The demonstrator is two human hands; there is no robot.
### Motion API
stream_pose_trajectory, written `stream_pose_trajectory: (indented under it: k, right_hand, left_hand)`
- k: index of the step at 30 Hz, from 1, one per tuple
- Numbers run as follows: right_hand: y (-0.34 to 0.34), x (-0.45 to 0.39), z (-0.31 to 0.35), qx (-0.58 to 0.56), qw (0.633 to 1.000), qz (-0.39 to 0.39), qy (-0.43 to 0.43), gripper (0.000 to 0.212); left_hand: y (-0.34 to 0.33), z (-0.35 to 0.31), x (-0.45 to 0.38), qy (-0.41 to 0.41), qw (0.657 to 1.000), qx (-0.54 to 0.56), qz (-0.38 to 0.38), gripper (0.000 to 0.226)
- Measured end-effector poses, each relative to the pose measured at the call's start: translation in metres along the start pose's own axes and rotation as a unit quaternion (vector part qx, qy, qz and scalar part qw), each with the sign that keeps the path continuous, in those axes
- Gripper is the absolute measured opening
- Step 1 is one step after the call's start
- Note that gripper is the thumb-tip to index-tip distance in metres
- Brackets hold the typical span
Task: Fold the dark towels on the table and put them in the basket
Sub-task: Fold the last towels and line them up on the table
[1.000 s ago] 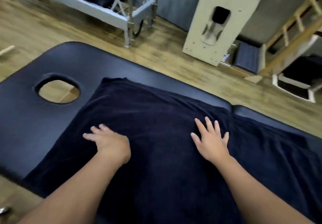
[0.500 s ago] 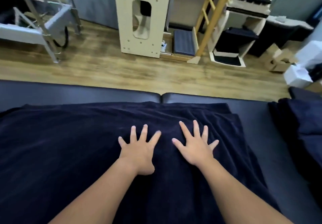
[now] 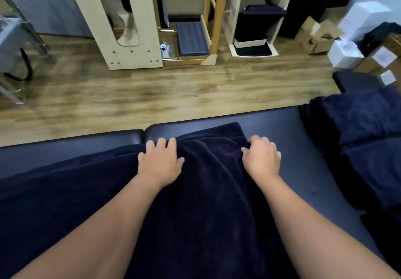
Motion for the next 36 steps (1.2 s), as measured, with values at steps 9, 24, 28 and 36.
stream_pose_trajectory:
  k: [9, 24, 28, 36]
  right_hand:
    - [0.006, -0.043, 0.021, -0.032, 0.988, -0.048, 0.142, 0.023]
    - [0.015, 0.15, -0.121, 0.008, 0.999, 0.008, -0.044, 0.05]
    - [0.031, 0.172, -0.134, -0.025, 0.988, 0.109, -0.107, 0.049]
    - [0.054, 0.171, -0.13, -0.142, 0.97, 0.167, -0.106, 0.045]
  left_hand:
    - [0.025, -0.015, -0.02, -0.005, 0.99, 0.112, -0.09, 0.021]
    - [0.006, -0.172, -0.062, -0.268, 0.938, -0.21, 0.068, 0.081]
    - [0.019, -0.209, -0.064, -0.42, 0.833, -0.36, -0.004, 0.068]
    - [0.032, -0.213, -0.054, -0.397, 0.85, -0.346, 0.028, 0.038]
Point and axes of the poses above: each hand's wrist, its own x-axis away from the middle knuckle, its own y-axis out of the back of the hand, z = x × y, the point moved 2 cm from there along -x, towards the middle knuckle, and after that the axes turned 5 degrees about -x, right-handed, at the moved point
